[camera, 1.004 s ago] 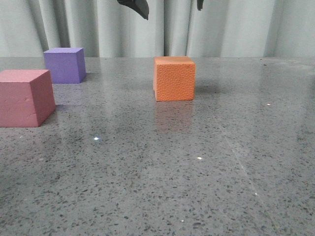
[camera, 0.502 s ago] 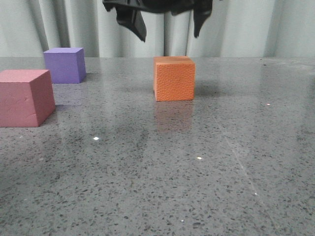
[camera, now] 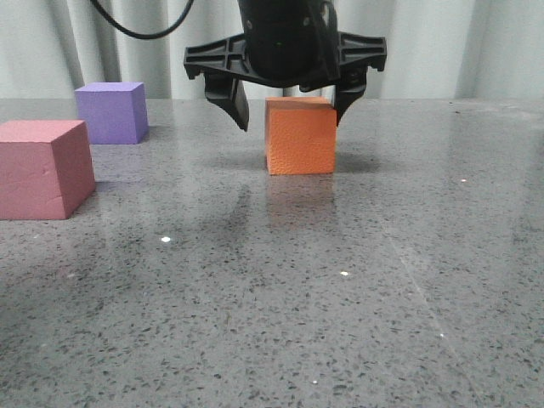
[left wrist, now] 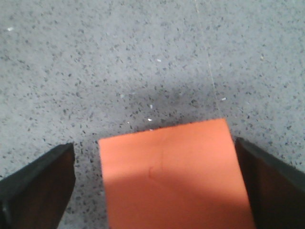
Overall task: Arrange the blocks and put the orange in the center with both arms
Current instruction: 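Lower the left gripper over the orange cube and close on it, then carry the orange cube with the left gripper beside the purple cube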
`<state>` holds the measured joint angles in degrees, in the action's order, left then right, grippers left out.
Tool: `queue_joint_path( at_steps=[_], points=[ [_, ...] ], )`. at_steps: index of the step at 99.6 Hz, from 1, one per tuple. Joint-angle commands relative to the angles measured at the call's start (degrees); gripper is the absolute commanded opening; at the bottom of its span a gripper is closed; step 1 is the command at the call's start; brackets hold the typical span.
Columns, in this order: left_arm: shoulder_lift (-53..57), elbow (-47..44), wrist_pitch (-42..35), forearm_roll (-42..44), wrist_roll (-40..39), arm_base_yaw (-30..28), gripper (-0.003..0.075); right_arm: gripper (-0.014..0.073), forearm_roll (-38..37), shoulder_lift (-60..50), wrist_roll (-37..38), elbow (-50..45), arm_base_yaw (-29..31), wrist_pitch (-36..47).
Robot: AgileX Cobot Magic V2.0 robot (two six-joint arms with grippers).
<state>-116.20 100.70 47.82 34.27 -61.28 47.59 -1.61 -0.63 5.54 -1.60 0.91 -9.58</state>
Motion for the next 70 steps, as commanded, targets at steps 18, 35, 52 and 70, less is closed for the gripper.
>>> queue_joint_path(
  at_steps=[18, 35, 52, 70],
  points=[
    [3.1, 1.6, -1.1, 1.0, -0.6, 0.4, 0.0535, -0.0067, -0.2, -0.5, -0.5, 0.8, 0.2, 4.9],
    [3.1, 1.6, -1.1, 1.0, 0.6, 0.4, 0.0284, -0.0067, -0.2, -0.5, -0.5, 0.8, 0.2, 4.9],
    [4.6, 1.7, -1.1, 1.1, 2.6, 0.4, 0.0195, -0.0067, -0.2, -0.5, -0.5, 0.8, 0.2, 4.9],
    [8.8, 1.7, -0.8, 5.2, 2.7, 0.3, 0.0195, -0.0067, -0.2, -0.5, -0.5, 0.8, 0.2, 4.9]
  ],
)
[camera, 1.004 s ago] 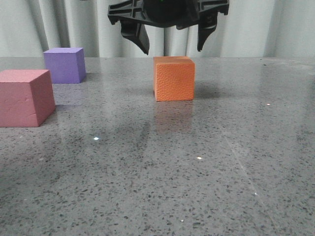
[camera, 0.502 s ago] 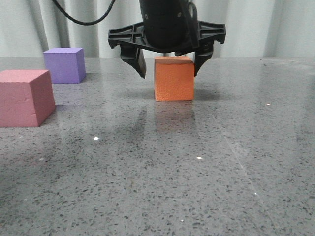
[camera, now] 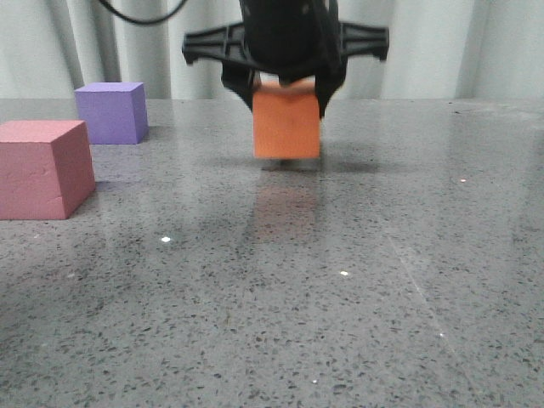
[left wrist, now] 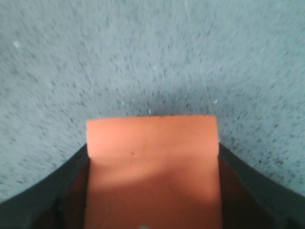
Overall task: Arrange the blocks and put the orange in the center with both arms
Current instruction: 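Carry the orange cube with the left gripper beside the purple cube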
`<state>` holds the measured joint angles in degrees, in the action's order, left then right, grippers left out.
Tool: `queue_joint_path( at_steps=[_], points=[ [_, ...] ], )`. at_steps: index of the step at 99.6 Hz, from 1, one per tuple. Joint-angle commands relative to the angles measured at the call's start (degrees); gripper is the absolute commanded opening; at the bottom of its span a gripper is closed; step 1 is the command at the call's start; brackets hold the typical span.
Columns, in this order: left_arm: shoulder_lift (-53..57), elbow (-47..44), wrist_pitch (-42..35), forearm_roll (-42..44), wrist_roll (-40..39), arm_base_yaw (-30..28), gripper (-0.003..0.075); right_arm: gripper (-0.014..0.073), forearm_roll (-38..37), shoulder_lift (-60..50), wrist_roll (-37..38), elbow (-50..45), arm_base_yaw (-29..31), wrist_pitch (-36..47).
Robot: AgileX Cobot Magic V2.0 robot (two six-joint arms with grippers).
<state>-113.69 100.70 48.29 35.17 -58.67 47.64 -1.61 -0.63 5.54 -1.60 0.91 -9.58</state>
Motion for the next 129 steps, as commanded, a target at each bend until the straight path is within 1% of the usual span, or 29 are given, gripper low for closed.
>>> queue_joint_path(
  at_steps=[1, 22, 29, 44, 65, 87, 103, 129],
  points=[
    [6.5, 1.7, -1.3, 4.6, 0.1, 0.3, 0.0195, -0.0067, -0.2, -0.5, -0.5, 0.8, 0.2, 4.9],
    [11.0, 1.3, 2.4, 11.0, 0.1, -1.9, 0.0195, -0.0067, -0.2, -0.5, -0.5, 0.8, 0.2, 4.9],
    [12.5, -0.7, 2.5, 12.3, 0.1, -3.1, 0.0195, -0.0067, -0.2, -0.5, -0.5, 0.8, 0.2, 4.9],
    [16.4, -7.9, -1.1, 12.4, -0.9, -6.5, 0.0195, -0.0067, -0.2, -0.5, -0.5, 0.8, 0.2, 4.9],
    [22.4, -20.1, -9.4, 12.3, -1.7, -13.0, 0.0195, -0.0067, -0.2, -0.5, -0.5, 0.8, 0.2, 4.9],
    [25.4, -28.7, -14.8, 11.3, -1.7, -19.0, 0.0195, -0.0067, -0.2, -0.5, -0.5, 0.8, 0.2, 4.9],
    [25.4, -32.5, -18.1, 9.1, -1.7, -20.1, 0.0195, -0.0067, -0.2, -0.5, -0.5, 0.8, 0.2, 4.9],
    [25.0, -35.2, -21.1, 9.4, -1.7, -20.1, 0.0195, -0.0067, -0.2, -0.5, -0.5, 0.8, 0.2, 4.9]
  ],
)
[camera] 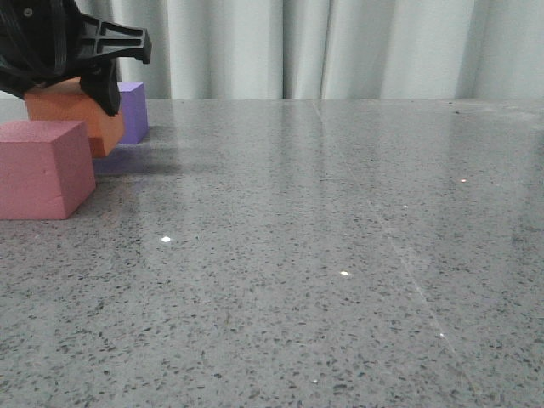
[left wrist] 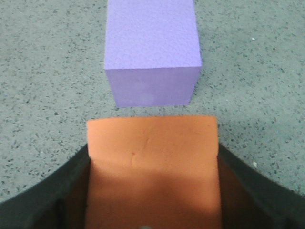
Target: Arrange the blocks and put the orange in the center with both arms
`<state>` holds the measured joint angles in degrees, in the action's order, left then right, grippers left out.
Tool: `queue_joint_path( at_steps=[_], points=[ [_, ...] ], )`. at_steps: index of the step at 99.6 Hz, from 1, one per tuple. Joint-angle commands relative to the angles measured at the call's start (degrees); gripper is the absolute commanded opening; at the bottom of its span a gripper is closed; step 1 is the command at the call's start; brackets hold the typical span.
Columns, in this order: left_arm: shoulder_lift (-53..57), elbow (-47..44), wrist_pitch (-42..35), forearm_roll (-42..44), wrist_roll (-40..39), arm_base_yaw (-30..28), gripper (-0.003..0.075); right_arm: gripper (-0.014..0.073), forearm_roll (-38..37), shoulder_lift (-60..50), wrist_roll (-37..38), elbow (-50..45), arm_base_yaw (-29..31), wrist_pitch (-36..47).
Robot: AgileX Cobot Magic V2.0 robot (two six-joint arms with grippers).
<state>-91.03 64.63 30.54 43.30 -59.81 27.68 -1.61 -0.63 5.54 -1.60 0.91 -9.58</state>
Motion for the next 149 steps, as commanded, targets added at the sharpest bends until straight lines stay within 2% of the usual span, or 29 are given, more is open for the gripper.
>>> queue_joint_path(
  at_steps=[1, 39, 49, 56, 68, 76, 114, 125, 149],
  points=[
    [2.2, 0.9, -3.5, 1.3, -0.5, -0.2, 0.0195, -0.0067, -0.2, -0.5, -0.5, 0.8, 0.2, 4.9],
    [-1.7, 0.9, -4.3, 0.8, -0.5, -0.2, 0.0195, -0.0067, -0.2, -0.5, -0.5, 0.8, 0.2, 4.9],
    [-1.9, 0.9, -4.3, 0.8, -0.5, -0.2, 0.0227, -0.0067, -0.2, -0.5, -0.5, 0.8, 0.2, 4.9],
    [-1.9, 0.9, -4.3, 0.8, -0.5, -0.2, 0.0293, -0.0067, -0.2, -0.5, -0.5, 0.8, 0.2, 4.9],
    [-1.9, 1.0, -4.3, 0.6, -0.5, -0.2, 0.0504, -0.0067, -0.2, -0.5, -0.5, 0.8, 0.2, 4.9],
    [-1.8, 1.1, -4.3, 0.4, -0.5, -0.2, 0.0574, -0.0067, -0.2, -0.5, -0.5, 0.8, 0.2, 4.9],
    [5.8, 1.1, -4.2, 0.8, -0.2, -0.1, 0.0578, -0.0067, -0.2, -0.5, -0.5, 0.8, 0.2, 4.9],
    [10.7, 1.1, -3.9, 0.9, -0.2, -0.1, 0.0575, -0.0067, -0.2, -0.5, -0.5, 0.8, 0.2, 4.9],
    [24.7, -3.9, -3.3, 8.2, -0.1, -0.2, 0.0575, -0.0067, -0.2, -0.5, -0.5, 0.8, 0.2, 4.9]
  ],
)
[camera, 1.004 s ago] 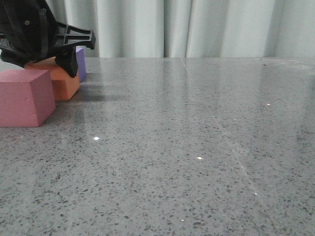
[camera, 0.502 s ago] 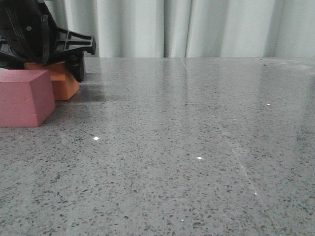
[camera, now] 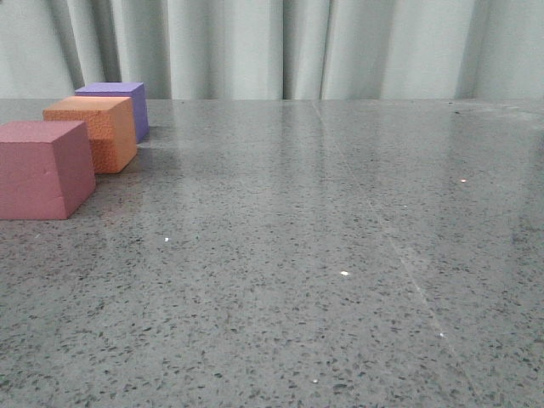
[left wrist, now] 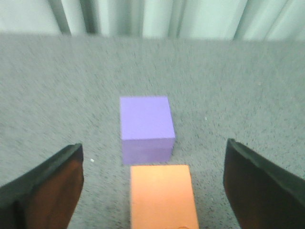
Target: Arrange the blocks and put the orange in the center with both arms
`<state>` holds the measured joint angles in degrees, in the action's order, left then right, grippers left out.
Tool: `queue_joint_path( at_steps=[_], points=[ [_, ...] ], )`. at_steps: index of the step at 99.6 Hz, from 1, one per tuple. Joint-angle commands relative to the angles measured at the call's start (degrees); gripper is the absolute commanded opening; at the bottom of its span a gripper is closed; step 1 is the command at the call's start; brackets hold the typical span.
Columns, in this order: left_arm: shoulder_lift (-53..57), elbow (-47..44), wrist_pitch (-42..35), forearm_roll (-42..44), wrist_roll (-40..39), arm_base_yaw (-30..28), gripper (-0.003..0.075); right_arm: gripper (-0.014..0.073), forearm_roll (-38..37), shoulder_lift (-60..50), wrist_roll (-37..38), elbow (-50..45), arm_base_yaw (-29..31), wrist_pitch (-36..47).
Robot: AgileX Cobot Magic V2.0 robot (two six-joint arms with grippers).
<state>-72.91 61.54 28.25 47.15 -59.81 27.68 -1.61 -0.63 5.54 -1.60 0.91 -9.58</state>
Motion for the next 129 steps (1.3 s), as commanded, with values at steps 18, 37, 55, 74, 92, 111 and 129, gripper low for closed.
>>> queue_joint_path(
  at_steps=[18, 37, 55, 74, 92, 111, 129],
  points=[
    [17.1, -8.7, 2.3, 6.2, -0.1, -0.2, 0.0575, -0.0067, -0.2, -0.5, -0.5, 0.8, 0.2, 4.9],
    [28.6, -18.2, 2.4, 6.2, -0.2, -0.2, 0.0564, -0.0067, -0.2, -0.5, -0.5, 0.8, 0.2, 4.9],
    [39.2, -26.2, 2.4, 6.2, -0.2, -0.2, 0.0430, -0.0067, -0.2, -0.5, -0.5, 0.8, 0.2, 4.9],
    [49.4, -32.9, 3.0, 5.9, -0.2, -0.2, -0.0015, -0.0067, -0.2, -0.5, -0.5, 0.8, 0.2, 4.9],
    [50.2, -32.9, 3.9, 6.0, -0.2, -0.2, -0.0019, -0.0067, -0.2, -0.5, -0.5, 0.8, 0.2, 4.9],
    [50.2, -32.9, 4.0, 6.0, -0.2, -0.2, -0.0019, -0.0067, -0.2, -0.5, -0.5, 0.8, 0.2, 4.9],
    [50.2, -32.9, 4.0, 6.0, -0.2, -0.2, -0.0019, -0.0067, -0.2, -0.5, -0.5, 0.8, 0.2, 4.9]
  ],
)
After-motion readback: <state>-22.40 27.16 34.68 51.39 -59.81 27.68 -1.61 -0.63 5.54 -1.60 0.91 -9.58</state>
